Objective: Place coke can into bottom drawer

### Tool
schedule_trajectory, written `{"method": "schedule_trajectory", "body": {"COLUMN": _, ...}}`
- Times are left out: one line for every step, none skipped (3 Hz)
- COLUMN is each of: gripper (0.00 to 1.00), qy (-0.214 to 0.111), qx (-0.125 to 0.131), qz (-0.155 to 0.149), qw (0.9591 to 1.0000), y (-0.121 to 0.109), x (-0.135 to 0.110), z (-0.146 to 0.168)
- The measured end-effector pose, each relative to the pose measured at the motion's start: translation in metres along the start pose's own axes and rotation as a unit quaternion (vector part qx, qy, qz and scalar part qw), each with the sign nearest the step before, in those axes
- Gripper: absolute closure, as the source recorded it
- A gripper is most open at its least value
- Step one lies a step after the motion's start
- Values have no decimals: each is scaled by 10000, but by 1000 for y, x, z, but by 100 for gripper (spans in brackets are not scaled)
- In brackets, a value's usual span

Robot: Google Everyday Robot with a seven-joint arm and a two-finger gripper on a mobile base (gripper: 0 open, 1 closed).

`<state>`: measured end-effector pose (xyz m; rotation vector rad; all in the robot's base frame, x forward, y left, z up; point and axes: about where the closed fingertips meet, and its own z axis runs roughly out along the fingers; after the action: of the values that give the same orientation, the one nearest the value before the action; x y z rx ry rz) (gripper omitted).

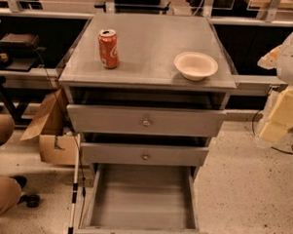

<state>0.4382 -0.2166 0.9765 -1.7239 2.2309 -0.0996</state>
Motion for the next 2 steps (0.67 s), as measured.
{"method": "schedule_trajectory", "body": {"gripper": 0, "qy": 0, "qx": 0, "qz": 0, "qw": 10000, "y": 0, "x": 0, "z": 0}}
{"method": "schedule_trajectory", "body": {"gripper": 0, "qy": -134, "qx": 57, "qz": -55, "qw": 9999, "y": -4, "x": -13, "z": -2}}
